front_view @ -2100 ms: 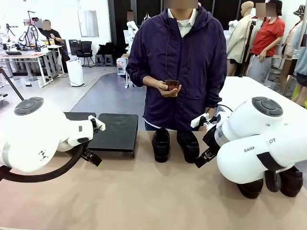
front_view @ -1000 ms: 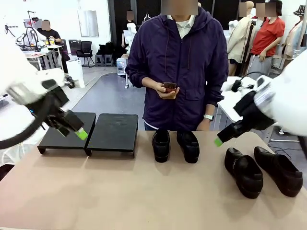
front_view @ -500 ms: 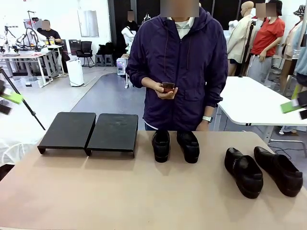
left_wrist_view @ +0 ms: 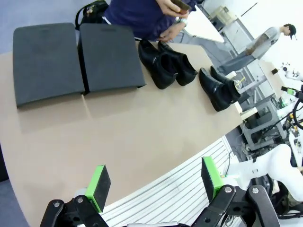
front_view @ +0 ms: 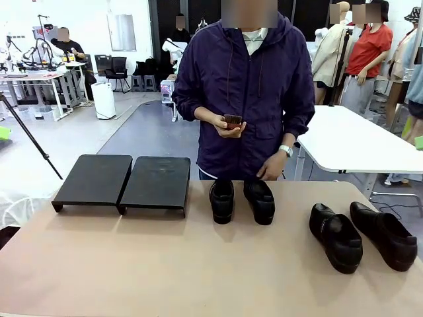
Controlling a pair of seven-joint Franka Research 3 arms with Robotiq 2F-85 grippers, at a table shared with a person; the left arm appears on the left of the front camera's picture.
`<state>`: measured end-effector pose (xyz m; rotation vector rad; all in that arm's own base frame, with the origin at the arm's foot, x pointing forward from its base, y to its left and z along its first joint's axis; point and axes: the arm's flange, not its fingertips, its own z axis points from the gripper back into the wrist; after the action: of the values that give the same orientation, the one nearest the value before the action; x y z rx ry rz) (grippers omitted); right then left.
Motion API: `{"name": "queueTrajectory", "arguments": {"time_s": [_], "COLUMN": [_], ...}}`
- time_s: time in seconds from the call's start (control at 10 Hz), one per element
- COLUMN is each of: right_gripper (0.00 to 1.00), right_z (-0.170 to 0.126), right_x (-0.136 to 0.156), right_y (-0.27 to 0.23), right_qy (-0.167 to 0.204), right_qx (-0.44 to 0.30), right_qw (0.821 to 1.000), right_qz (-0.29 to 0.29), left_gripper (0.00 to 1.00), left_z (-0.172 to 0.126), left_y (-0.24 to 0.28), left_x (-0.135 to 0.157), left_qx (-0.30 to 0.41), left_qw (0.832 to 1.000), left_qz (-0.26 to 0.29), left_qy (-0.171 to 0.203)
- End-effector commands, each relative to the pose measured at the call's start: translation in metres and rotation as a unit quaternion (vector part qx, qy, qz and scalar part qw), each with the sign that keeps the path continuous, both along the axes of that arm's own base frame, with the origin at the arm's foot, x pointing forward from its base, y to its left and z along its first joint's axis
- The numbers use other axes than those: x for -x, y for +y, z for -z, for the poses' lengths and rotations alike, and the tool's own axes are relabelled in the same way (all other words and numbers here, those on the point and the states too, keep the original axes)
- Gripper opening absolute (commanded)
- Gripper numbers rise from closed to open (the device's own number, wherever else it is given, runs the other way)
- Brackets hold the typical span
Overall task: Organize the shoes by placing them on the stand.
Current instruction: Pick up one Shoe and place it in the middle of the table.
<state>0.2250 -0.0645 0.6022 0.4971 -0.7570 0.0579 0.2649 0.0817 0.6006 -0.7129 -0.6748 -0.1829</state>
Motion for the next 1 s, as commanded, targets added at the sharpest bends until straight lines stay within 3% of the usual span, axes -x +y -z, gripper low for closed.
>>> {"name": "queueTrajectory", "arguments": {"time_s": [0.0,0.9], "right_gripper": [1.0,1.0], "right_z": [-0.0012,-0.0012], "right_x": [-0.0003,-0.0003], "right_y": [0.0054,0.0054], "right_qy": [-0.002,-0.002], "right_qx": [-0.007,-0.007], "right_qw": [1.0,1.0], "right_qz": [-0.019,-0.019], "left_gripper": [1.0,1.0], "left_z": [-0.005,-0.005], "left_y": [-0.0017,-0.0017], "left_x": [-0.0047,-0.0047], "left_qx": [0.006,0.006], "left_qw": [1.0,1.0], "left_qz": [0.011,0.011], "left_qy": [0.001,0.001]}}
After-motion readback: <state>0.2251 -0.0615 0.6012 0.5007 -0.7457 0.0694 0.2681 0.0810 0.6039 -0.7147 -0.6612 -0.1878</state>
